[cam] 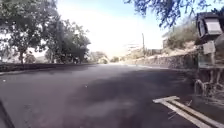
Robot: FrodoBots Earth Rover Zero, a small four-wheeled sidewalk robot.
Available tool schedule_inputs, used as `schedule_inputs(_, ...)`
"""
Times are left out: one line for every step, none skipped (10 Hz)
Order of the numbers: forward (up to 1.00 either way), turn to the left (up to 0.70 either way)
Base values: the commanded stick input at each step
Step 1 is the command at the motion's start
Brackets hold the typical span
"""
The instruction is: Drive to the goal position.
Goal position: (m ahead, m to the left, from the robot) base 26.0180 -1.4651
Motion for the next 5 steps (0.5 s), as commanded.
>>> schedule_inputs(0.50,0.00)
schedule_inputs(0.50,0.00)
schedule_inputs(0.50,0.00)
schedule_inputs(0.50,0.00)
schedule_inputs(0.50,0.00)
